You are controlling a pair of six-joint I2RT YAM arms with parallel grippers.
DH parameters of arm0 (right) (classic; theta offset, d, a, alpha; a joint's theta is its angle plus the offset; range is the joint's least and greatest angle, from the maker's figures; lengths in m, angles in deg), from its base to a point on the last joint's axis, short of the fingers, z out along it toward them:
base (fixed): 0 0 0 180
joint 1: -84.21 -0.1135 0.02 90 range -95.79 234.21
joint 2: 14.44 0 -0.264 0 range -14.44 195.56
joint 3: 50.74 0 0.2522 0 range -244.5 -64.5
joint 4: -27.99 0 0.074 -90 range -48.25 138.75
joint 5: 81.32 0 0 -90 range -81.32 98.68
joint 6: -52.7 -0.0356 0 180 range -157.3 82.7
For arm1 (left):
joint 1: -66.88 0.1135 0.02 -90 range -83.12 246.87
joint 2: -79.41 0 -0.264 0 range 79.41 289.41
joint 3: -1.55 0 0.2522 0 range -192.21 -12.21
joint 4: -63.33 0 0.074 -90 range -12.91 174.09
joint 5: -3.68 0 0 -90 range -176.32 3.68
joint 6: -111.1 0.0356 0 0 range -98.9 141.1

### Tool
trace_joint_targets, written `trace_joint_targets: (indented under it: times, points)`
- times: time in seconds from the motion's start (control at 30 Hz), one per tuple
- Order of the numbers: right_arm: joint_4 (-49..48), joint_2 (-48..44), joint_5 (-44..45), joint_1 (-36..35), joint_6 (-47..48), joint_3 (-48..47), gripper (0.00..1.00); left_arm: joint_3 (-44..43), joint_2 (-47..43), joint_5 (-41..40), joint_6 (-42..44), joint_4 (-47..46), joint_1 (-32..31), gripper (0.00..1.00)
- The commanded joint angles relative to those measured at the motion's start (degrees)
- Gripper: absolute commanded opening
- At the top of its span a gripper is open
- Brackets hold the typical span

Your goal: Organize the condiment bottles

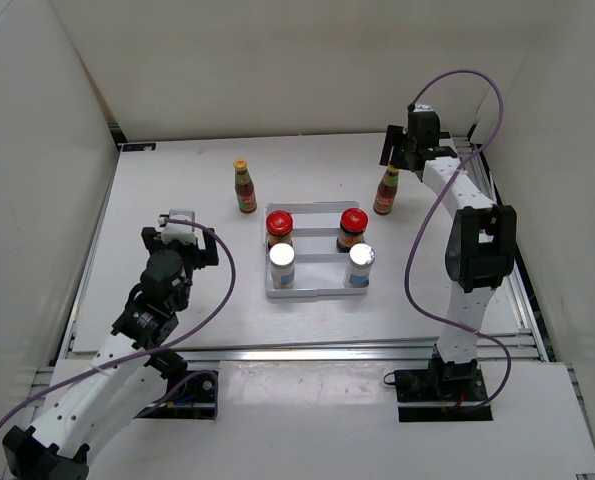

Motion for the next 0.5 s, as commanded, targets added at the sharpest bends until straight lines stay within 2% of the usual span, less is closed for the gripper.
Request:
trace_joint_targets:
  times: [0.0, 0.07, 0.13, 0.17, 0.37, 0.47]
  points:
    - [1.5, 0.0, 1.1, -0.3, -0.2, 1.3, 0.62, -0.7, -0.5, -0.9, -0.4, -0.9, 0.0, 1.0]
    - [1.5, -0.5, 1.6, -0.3, -0.2, 1.3, 0.49, -0.7, -0.5, -0.9, -0.4, -0.9, 0.0, 1.0]
    - [2.0, -0.5, 1.6, -0.3, -0.2, 0.5, 0.41, -0.7, -0.5, -1.5, -0.4, -0.9, 0.0, 1.0]
    - [2.5, -0.5, 2.3, -0.3, -0.2, -0.1, 0.34, -0.7, -0.5, -1.5, -0.4, -0.9, 0.0, 1.0]
    - [7.3, 0.0, 3.4, -0.3, -0.2, -4.5, 0.09, -0.7, 0.0, -1.5, -0.4, -0.9, 0.0, 1.0]
    - [7.9, 0.0, 3.4, -0.3, -0.7, -5.1, 0.0, -0.7, 0.0, -1.5, -0.4, -0.9, 0.0, 1.0]
